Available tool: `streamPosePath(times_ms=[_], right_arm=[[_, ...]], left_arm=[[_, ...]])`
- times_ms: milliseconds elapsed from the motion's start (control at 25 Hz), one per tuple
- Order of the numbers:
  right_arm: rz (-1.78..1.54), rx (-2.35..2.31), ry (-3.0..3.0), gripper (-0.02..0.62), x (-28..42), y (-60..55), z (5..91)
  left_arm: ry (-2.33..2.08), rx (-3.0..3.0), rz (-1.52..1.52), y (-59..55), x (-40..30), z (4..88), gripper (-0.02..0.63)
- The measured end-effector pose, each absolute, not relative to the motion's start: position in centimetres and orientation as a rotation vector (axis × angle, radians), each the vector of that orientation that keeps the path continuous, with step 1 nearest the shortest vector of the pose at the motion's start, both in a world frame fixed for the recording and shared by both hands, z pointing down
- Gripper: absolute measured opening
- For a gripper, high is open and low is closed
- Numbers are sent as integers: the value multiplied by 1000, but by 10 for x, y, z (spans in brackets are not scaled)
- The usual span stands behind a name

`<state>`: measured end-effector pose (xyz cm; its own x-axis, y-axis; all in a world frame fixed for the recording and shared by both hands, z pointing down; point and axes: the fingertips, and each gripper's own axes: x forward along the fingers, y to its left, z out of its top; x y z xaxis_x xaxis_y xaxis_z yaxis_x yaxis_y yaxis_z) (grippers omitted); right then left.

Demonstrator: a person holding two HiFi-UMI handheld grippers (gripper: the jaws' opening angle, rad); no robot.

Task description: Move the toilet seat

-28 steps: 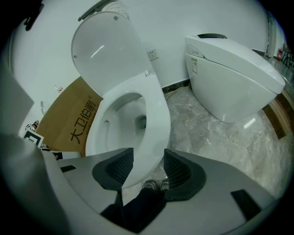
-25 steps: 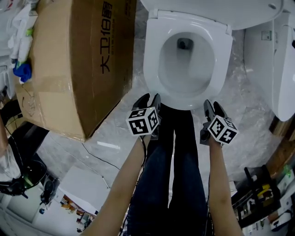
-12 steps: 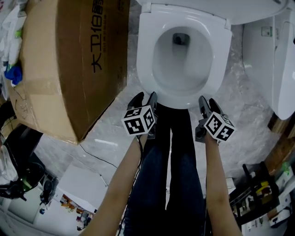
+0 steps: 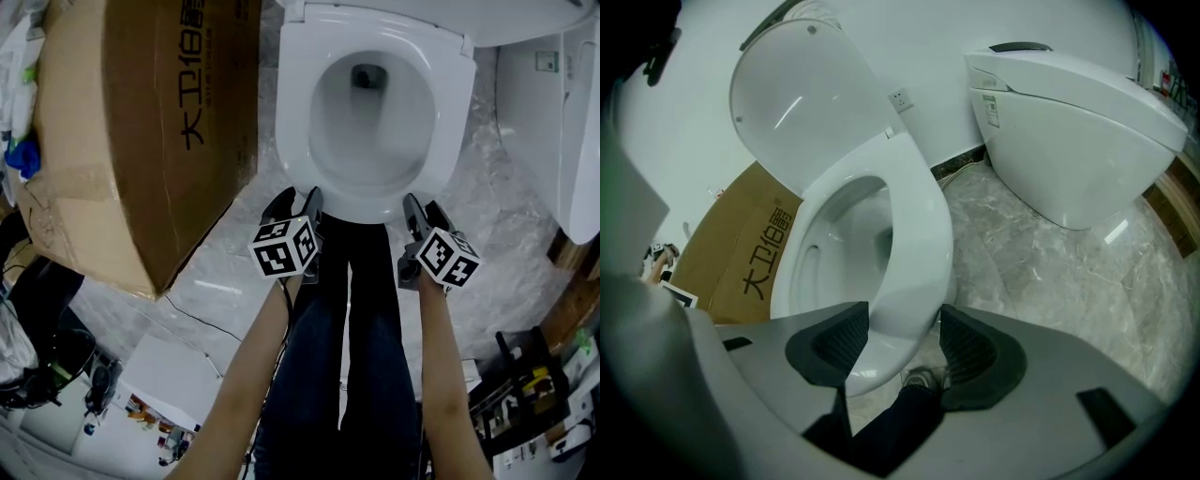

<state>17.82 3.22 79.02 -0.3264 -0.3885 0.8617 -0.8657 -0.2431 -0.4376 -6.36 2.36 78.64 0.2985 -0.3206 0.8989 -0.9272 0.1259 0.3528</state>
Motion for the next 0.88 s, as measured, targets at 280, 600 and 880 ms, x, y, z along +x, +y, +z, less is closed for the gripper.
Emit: streamPosePath(times_ms=[280,600,880], right_arm=[[1599,1518,-1615,239,176,31,791],[1598,1520,-1627,252,177,30,793],[1548,1504,-1624,250,178,30,791]], left_arm=[[-1225,1430,651,23,-62,788,209],[-1229,1440,632,23,-62,788,209],[-1225,1445,646,24,-61,786,203]])
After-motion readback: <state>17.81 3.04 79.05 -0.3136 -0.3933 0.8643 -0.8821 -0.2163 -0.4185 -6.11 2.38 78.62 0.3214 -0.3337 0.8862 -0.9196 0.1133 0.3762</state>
